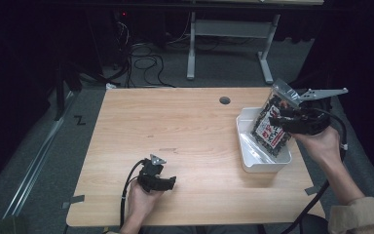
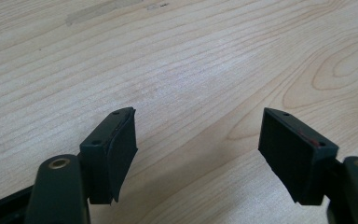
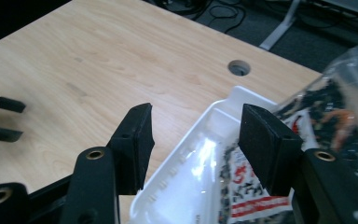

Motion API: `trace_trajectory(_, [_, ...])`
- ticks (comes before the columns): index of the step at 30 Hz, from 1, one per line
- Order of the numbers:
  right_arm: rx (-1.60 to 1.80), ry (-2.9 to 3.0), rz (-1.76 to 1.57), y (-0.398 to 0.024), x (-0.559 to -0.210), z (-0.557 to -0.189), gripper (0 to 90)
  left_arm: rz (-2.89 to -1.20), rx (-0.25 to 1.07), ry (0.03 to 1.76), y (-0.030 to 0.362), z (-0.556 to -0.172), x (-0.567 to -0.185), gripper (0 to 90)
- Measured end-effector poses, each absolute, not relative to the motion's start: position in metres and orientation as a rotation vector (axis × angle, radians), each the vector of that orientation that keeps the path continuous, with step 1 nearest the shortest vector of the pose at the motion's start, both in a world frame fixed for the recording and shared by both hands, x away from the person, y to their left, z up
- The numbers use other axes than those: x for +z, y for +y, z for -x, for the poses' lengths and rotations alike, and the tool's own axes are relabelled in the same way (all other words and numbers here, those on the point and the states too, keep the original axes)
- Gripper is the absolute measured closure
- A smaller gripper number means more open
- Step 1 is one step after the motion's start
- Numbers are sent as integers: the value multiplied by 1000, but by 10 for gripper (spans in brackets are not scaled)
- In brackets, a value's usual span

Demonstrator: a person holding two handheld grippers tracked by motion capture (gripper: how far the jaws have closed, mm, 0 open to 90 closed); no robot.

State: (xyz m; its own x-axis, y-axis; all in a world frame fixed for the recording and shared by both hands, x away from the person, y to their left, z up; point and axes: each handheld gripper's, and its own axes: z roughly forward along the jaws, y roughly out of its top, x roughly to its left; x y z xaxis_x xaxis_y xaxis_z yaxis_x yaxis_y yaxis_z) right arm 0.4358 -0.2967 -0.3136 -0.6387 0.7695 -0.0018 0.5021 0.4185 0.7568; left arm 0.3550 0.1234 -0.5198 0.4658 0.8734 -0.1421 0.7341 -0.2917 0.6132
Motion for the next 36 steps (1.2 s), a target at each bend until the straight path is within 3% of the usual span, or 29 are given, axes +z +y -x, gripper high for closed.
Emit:
trace_trajectory(26, [1229,2423,-1031,-267,-354,-403,441,-2090,292,1322,124,-354,-518,282])
trace_trajectory(36, [1222,2477,-1019,-254,-403,-385,444,-2094,289,1316,123,-354,-518,283])
